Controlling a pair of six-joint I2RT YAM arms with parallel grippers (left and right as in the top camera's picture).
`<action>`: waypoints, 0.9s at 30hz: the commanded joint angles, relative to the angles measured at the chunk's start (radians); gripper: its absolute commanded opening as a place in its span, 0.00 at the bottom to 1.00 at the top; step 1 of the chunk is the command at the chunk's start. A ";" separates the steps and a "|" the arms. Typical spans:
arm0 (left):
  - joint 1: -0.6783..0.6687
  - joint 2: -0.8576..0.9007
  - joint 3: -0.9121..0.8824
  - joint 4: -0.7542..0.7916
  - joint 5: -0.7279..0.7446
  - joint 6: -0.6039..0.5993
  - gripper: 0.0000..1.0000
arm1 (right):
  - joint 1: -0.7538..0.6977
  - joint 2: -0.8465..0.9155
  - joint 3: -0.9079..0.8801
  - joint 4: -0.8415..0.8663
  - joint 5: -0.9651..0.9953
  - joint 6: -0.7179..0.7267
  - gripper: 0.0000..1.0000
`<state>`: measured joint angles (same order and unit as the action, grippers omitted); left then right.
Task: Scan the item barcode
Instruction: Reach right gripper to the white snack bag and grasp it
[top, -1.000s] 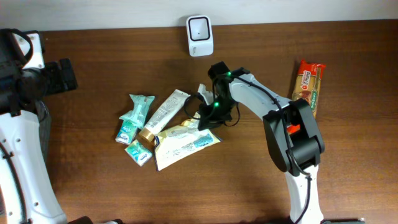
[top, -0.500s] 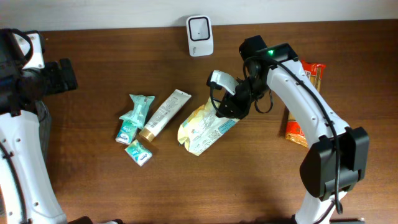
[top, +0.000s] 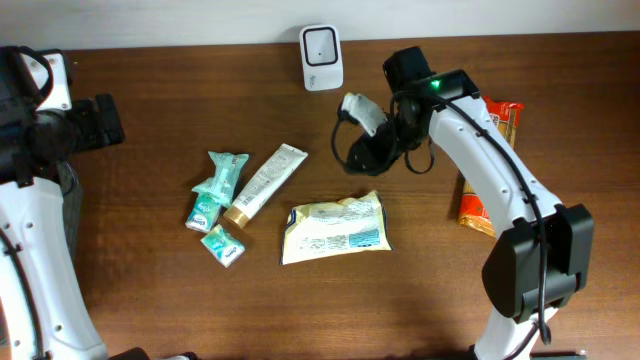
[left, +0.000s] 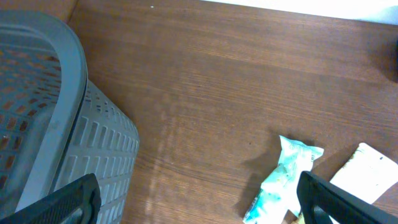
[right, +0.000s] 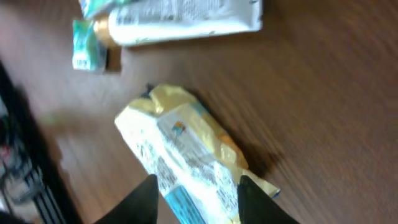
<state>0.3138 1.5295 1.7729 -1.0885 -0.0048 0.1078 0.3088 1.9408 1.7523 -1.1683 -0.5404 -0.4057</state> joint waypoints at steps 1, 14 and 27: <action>0.004 -0.004 0.005 0.001 -0.003 -0.009 0.99 | 0.066 0.001 0.015 0.041 0.015 0.293 0.36; 0.003 -0.004 0.005 0.001 -0.003 -0.009 0.99 | 0.341 0.236 0.013 0.108 0.232 0.731 0.15; 0.003 -0.004 0.005 0.001 -0.003 -0.009 0.99 | 0.366 0.336 0.013 0.152 0.129 0.575 0.39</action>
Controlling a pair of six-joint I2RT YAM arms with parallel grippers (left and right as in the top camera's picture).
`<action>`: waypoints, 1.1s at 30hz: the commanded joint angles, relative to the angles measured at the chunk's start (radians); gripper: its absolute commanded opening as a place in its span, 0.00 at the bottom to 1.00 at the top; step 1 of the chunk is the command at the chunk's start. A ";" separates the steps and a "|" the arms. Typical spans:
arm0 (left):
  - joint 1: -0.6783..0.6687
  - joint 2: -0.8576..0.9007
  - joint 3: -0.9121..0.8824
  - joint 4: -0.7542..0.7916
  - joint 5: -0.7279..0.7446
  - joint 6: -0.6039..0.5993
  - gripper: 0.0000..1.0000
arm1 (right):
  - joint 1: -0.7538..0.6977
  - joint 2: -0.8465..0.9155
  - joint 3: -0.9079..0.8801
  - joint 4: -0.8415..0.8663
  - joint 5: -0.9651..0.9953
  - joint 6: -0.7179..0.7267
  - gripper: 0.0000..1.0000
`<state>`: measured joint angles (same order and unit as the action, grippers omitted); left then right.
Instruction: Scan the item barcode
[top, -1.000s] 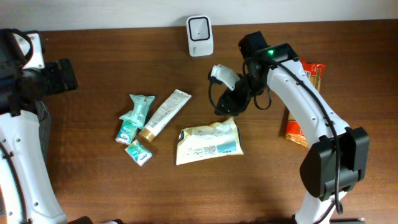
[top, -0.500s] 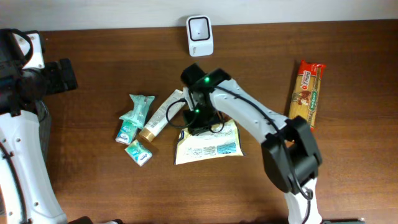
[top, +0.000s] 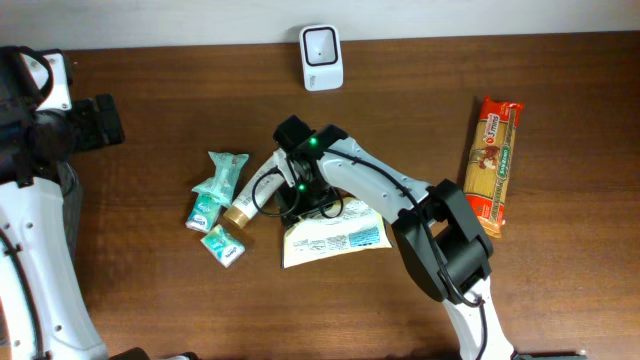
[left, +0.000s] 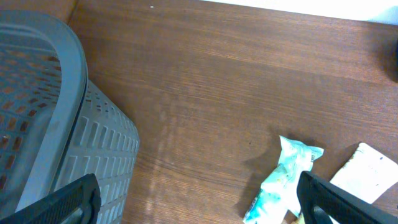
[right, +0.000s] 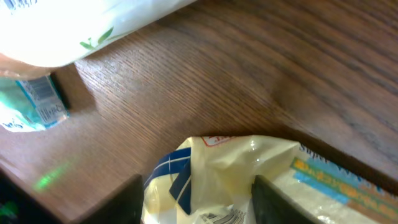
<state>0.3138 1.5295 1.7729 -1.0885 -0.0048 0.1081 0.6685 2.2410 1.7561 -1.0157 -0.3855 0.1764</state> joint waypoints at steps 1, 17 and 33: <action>0.003 -0.004 0.005 0.001 -0.003 -0.009 0.99 | 0.006 0.040 0.010 -0.004 -0.030 -0.008 0.33; 0.003 -0.004 0.005 0.001 -0.003 -0.009 0.99 | -0.049 -0.317 0.311 -0.323 0.090 -0.061 0.04; 0.003 -0.004 0.005 0.000 -0.003 -0.009 0.99 | -0.052 -0.215 0.478 -0.602 0.311 -0.072 0.04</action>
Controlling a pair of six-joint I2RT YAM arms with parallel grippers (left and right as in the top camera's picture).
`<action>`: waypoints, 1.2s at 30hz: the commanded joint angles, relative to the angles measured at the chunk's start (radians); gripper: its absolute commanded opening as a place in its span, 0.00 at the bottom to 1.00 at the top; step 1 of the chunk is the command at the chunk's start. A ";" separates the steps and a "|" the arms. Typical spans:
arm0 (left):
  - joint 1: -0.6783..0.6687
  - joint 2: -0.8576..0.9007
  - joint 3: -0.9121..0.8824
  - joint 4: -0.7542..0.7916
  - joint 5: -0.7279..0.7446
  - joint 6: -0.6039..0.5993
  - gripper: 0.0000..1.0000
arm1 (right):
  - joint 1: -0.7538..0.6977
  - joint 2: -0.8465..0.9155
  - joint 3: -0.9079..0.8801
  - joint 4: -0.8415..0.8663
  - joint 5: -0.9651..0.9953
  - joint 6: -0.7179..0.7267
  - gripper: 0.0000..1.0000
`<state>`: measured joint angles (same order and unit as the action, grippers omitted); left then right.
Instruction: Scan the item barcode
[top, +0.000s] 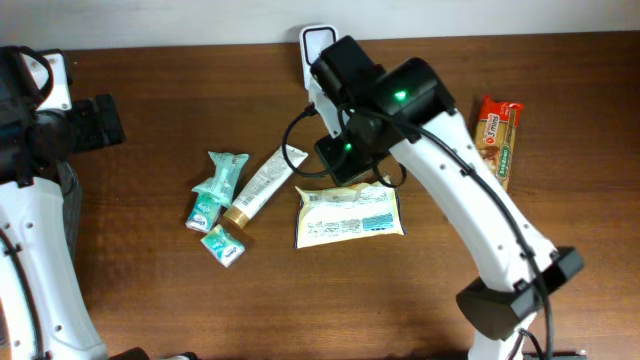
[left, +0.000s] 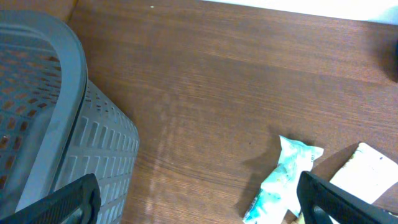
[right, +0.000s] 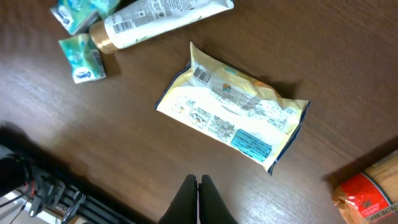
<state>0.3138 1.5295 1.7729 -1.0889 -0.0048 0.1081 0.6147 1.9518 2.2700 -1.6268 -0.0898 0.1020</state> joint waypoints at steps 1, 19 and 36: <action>0.004 -0.004 0.005 0.000 -0.003 -0.009 0.99 | 0.001 0.109 -0.051 0.011 0.011 0.010 0.04; 0.003 -0.004 0.005 -0.005 -0.003 -0.009 0.99 | -0.007 0.592 -0.105 0.194 -0.147 0.187 0.49; 0.003 -0.004 0.005 -0.005 -0.003 -0.009 0.99 | -0.366 0.472 0.207 -0.072 -0.219 -0.085 0.99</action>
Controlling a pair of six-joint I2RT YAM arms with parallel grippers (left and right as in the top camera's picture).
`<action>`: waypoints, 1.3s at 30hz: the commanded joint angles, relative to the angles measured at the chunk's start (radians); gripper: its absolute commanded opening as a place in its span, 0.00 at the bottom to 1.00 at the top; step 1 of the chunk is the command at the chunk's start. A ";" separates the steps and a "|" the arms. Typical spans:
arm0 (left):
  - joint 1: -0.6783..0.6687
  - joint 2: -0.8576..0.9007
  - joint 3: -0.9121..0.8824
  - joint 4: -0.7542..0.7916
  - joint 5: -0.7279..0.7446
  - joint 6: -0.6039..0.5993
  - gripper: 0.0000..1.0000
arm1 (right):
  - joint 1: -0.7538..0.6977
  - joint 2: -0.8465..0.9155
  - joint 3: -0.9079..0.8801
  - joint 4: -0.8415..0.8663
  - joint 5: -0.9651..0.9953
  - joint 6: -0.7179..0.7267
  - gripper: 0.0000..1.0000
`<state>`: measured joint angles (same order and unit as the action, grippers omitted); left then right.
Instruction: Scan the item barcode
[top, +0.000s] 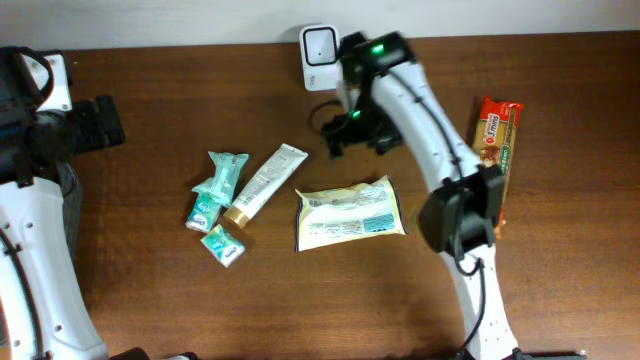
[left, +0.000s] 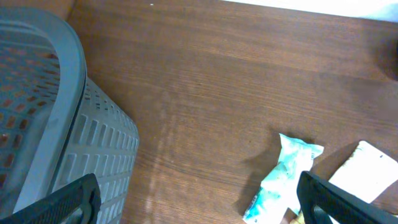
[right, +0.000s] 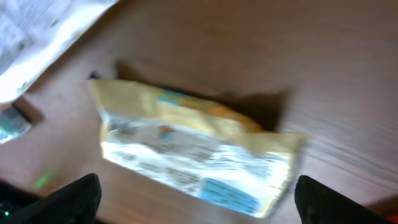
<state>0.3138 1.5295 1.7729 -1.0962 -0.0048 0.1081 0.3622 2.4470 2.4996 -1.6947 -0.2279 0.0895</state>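
A yellow-and-white snack packet (top: 348, 213) lies flat on the brown table, printed side up. In the right wrist view the packet (right: 193, 152) is blurred and lies ahead of my right gripper (right: 199, 202), which is open and empty. Overhead, the right gripper (top: 352, 135) hangs behind the packet, near the white barcode scanner (top: 320, 45) at the back edge. My left gripper (left: 196, 199) is open and empty, off to the far left by a grey basket (left: 62, 124).
A white toothpaste tube (top: 265, 182) and three teal packets (top: 218, 178) lie left of the yellow packet. A red-and-orange pasta packet (top: 497, 140) lies at the right. The left arm (top: 60, 130) stands at the left edge.
My right gripper was shut and high over the yellow packet; now it is open, closer to the table, behind the packet near the scanner. The packet lies where it was. The left arm is unmoved.
First my right gripper was open above the yellow packet. Then it stood low with its fingers at the packet's left end. Afterwards it was shut, empty and high, and the packet lay slightly further right. Now it is open near the scanner.
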 joint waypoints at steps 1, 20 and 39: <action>0.003 -0.004 0.005 0.002 -0.003 -0.009 0.99 | -0.155 -0.024 -0.039 -0.005 -0.139 -0.097 0.99; 0.003 -0.004 0.005 0.002 -0.003 -0.009 0.99 | -0.268 -0.525 -0.917 0.470 -0.240 -0.160 0.99; 0.003 -0.004 0.005 0.002 -0.003 -0.009 0.99 | -0.219 -0.223 -1.253 0.853 -0.577 -0.277 0.56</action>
<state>0.3138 1.5295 1.7729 -1.0962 -0.0048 0.1081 0.1284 2.1265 1.2800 -0.8379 -0.9283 -0.1520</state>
